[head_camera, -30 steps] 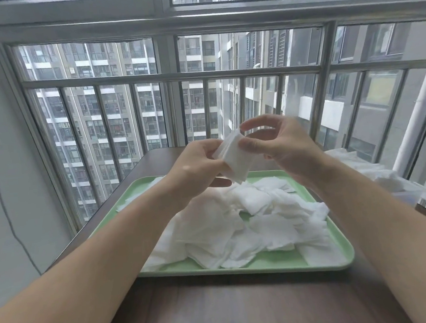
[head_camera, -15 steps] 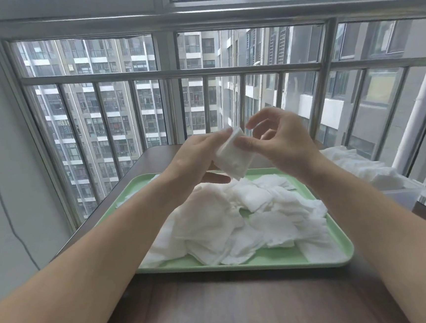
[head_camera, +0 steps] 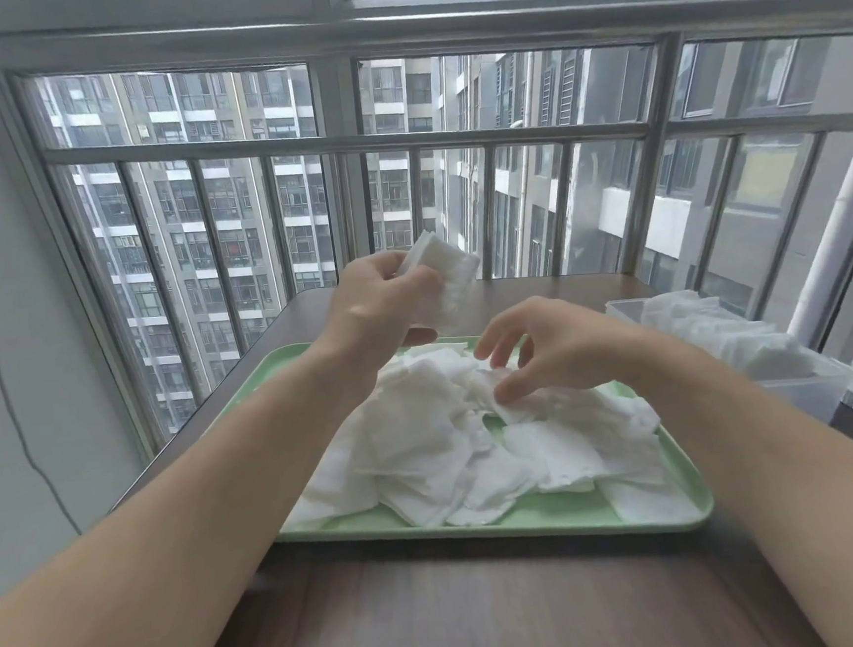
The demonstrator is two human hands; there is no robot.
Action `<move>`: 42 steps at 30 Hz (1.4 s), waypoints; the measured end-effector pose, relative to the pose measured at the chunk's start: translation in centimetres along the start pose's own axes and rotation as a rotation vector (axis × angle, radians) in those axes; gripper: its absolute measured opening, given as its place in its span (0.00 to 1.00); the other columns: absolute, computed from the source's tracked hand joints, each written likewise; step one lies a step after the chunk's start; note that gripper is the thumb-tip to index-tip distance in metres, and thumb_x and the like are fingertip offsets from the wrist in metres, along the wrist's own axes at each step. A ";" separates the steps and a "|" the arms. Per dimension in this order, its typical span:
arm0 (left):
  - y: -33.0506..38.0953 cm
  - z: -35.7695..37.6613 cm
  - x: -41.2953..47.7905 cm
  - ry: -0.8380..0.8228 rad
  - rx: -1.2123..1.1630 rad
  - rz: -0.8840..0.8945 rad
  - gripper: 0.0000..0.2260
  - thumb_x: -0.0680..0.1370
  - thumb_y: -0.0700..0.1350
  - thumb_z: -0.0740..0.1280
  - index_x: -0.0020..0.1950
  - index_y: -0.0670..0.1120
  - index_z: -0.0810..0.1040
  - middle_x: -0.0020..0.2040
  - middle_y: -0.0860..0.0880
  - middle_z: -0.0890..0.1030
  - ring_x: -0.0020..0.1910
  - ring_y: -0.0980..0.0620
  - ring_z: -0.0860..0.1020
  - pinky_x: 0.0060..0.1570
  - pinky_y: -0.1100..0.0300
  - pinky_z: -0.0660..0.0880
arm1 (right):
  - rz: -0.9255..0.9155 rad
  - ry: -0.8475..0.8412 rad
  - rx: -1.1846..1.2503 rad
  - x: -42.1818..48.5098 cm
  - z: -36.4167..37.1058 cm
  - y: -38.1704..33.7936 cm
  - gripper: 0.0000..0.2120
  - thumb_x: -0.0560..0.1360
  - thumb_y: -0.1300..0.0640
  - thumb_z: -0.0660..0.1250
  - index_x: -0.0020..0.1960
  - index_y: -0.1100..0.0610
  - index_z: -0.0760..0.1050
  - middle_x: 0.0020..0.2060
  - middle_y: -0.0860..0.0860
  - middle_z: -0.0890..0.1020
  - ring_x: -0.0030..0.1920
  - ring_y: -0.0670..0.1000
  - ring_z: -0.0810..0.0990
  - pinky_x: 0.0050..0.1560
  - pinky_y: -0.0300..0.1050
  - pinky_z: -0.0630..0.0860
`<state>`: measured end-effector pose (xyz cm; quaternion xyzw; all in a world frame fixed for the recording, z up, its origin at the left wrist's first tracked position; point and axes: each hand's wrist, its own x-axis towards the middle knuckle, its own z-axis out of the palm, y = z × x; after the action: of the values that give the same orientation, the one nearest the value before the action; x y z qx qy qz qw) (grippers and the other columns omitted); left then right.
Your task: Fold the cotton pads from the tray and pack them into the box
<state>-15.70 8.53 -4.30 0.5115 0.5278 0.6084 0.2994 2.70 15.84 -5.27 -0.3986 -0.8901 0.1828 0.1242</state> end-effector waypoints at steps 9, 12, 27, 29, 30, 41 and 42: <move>0.0 -0.1 0.0 0.003 0.011 -0.002 0.06 0.77 0.40 0.67 0.49 0.48 0.83 0.47 0.45 0.83 0.46 0.47 0.83 0.38 0.60 0.80 | -0.009 0.016 -0.054 -0.3 -1.3 0.4 0.03 0.75 0.54 0.73 0.44 0.52 0.81 0.35 0.46 0.79 0.33 0.45 0.75 0.35 0.36 0.70; 0.1 -0.1 0.0 0.009 0.023 -0.019 0.06 0.77 0.39 0.66 0.49 0.47 0.82 0.49 0.44 0.83 0.48 0.46 0.83 0.39 0.60 0.82 | -0.018 0.094 0.168 -0.6 -2.0 0.2 0.07 0.80 0.55 0.68 0.53 0.58 0.79 0.49 0.52 0.83 0.50 0.51 0.81 0.53 0.44 0.77; -0.2 0.5 -0.6 -0.089 0.063 -0.050 0.09 0.78 0.40 0.69 0.58 0.44 0.81 0.50 0.42 0.83 0.42 0.50 0.84 0.36 0.60 0.82 | -0.115 0.296 0.988 -1.3 -2.3 -1.9 0.11 0.79 0.66 0.60 0.40 0.57 0.73 0.43 0.54 0.77 0.46 0.53 0.78 0.46 0.46 0.77; -0.3 0.6 -0.5 -0.095 0.061 -0.045 0.10 0.78 0.40 0.69 0.59 0.43 0.80 0.49 0.42 0.83 0.41 0.50 0.84 0.37 0.59 0.82 | -0.114 0.313 0.978 -1.2 -2.3 -1.9 0.09 0.79 0.66 0.60 0.41 0.58 0.73 0.44 0.54 0.77 0.47 0.53 0.78 0.47 0.46 0.78; -0.3 0.6 -0.5 -0.097 0.061 -0.043 0.10 0.78 0.40 0.70 0.59 0.43 0.80 0.49 0.43 0.83 0.40 0.51 0.84 0.37 0.59 0.82 | -0.114 0.326 0.975 -1.2 -2.3 -1.8 0.07 0.79 0.66 0.61 0.43 0.59 0.73 0.44 0.54 0.77 0.47 0.53 0.78 0.48 0.47 0.79; -0.4 0.6 -0.6 -0.137 0.021 -0.015 0.05 0.77 0.39 0.71 0.51 0.46 0.82 0.46 0.44 0.84 0.40 0.51 0.84 0.37 0.59 0.82 | -0.223 0.259 1.231 -1.1 -2.8 -1.0 0.16 0.71 0.67 0.72 0.55 0.60 0.72 0.48 0.60 0.80 0.52 0.62 0.81 0.59 0.60 0.77; -0.4 0.6 -0.6 -0.144 0.025 -0.005 0.05 0.77 0.39 0.71 0.51 0.46 0.82 0.46 0.44 0.84 0.40 0.52 0.85 0.36 0.60 0.81 | -0.206 0.249 1.189 -1.1 -2.7 -1.0 0.19 0.70 0.66 0.73 0.57 0.60 0.71 0.49 0.62 0.80 0.53 0.64 0.81 0.61 0.64 0.76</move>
<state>-15.03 8.30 -4.89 0.5563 0.5138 0.5625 0.3319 3.72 14.98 -2.52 -0.1916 -0.6485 0.5872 0.4450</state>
